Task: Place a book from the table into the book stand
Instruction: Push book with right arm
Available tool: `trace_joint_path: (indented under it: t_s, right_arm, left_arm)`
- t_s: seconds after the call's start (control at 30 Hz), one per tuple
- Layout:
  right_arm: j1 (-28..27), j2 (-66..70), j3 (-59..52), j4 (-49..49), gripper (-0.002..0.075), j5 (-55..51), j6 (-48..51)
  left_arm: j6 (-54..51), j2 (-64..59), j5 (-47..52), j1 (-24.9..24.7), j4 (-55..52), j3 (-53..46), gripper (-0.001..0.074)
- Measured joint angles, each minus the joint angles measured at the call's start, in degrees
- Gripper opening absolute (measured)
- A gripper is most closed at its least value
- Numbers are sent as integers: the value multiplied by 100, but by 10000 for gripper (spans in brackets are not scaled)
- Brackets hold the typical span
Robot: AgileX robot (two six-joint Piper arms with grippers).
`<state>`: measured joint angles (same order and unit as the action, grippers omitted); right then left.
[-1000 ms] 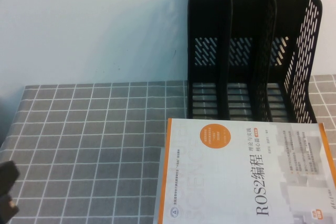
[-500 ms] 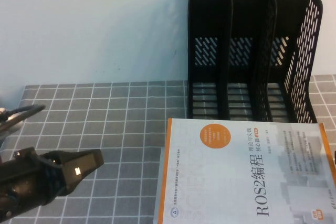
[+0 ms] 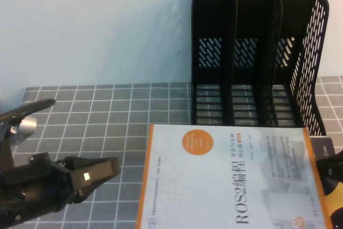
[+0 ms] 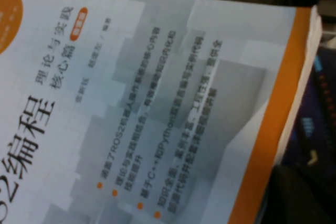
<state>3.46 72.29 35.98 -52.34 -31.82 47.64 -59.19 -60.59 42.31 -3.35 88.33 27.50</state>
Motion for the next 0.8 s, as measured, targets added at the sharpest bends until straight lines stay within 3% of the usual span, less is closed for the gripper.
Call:
trace_joint_path:
  t_s: [0.07,0.23,0.3,0.53,0.8]
  right_arm:
    - [192,0,0,-9,-3,34,-23]
    - [313,0,0,35,-3,44,-70]
    - [322,0,0,126,-3,44,-113]
    - [322,0,9,202,-3,-20,-127]
    - [322,0,9,212,-3,-54,-127]
  left_arm:
    - [0,-88,133,0,104,21,150]
    - [440,-341,251,71,201,122,482]
    - [699,-510,406,248,114,165,558]
    - [784,-1575,1866,951,-240,594,590]
    - [187,-2835,2322,871,-289,1094,592]
